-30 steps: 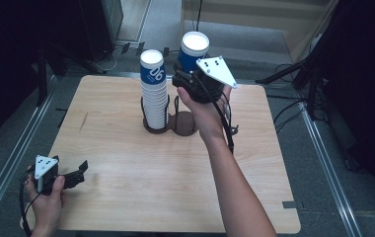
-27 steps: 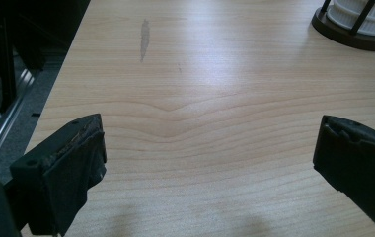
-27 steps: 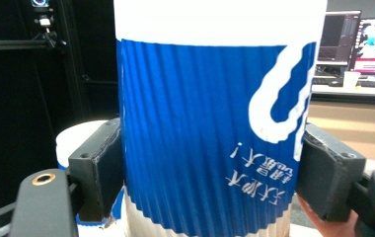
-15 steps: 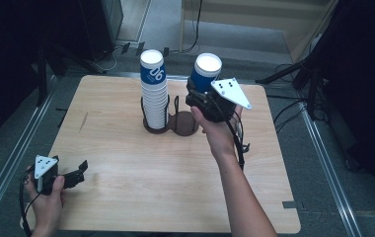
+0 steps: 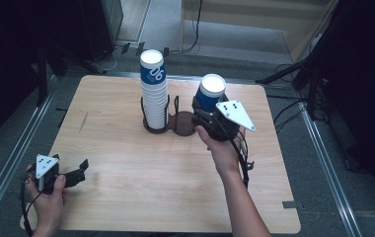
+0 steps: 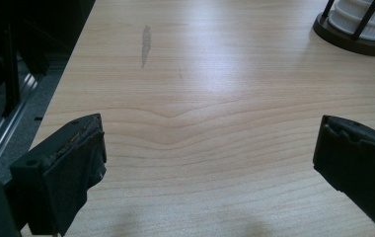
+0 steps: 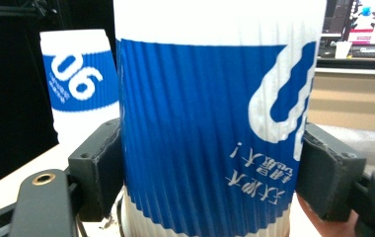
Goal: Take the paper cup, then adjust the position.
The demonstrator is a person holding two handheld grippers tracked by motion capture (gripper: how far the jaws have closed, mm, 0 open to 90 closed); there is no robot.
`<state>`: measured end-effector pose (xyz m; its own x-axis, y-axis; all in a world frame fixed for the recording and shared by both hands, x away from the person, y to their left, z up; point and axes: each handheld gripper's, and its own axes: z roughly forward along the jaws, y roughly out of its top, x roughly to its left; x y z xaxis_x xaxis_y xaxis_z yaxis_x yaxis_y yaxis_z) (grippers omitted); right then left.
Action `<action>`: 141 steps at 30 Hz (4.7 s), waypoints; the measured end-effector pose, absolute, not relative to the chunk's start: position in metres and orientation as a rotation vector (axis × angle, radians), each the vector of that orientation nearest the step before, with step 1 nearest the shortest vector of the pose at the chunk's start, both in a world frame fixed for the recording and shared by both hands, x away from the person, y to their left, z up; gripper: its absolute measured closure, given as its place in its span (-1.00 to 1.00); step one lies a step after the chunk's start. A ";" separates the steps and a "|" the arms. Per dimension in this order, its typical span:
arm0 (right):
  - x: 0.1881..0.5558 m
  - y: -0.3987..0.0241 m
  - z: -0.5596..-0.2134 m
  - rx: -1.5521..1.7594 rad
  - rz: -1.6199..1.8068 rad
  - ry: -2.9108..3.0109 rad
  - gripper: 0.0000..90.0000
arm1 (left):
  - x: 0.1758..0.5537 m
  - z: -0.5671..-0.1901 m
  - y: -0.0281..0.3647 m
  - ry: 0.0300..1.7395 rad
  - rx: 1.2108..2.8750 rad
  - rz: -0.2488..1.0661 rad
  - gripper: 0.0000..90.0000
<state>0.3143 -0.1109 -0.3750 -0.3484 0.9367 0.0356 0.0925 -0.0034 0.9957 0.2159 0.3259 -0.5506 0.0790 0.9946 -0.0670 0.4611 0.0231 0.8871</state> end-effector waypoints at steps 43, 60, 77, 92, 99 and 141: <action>0.267 -0.145 -0.447 1.181 1.354 1.560 -0.51 | 0.237 -0.475 0.250 1.208 1.606 0.834 -0.99; 0.264 -0.134 -0.458 1.166 1.322 1.600 -0.51 | 0.254 -0.449 0.207 1.090 1.582 0.753 -0.99; 0.262 -0.114 -0.473 1.122 1.235 1.708 -0.51 | 0.256 -0.456 0.184 0.979 1.718 0.619 -0.99; 0.257 -0.095 -0.486 0.925 1.142 1.767 -0.51 | 0.251 -0.449 0.165 0.881 1.808 0.462 -0.99; 0.250 -0.083 -0.495 0.773 1.036 1.760 -0.51 | 0.248 -0.448 0.158 0.850 1.834 0.441 -0.99; 0.221 -0.042 -0.518 0.227 0.856 1.800 -0.53 | 0.241 -0.451 0.132 0.800 1.967 0.354 -0.68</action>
<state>0.2210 -0.0422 -0.5183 -0.4038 0.5312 -0.7449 -0.2428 0.7228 0.6470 0.2407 0.1321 -0.4513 0.7438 0.6639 -0.0777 0.3889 -0.3353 0.8581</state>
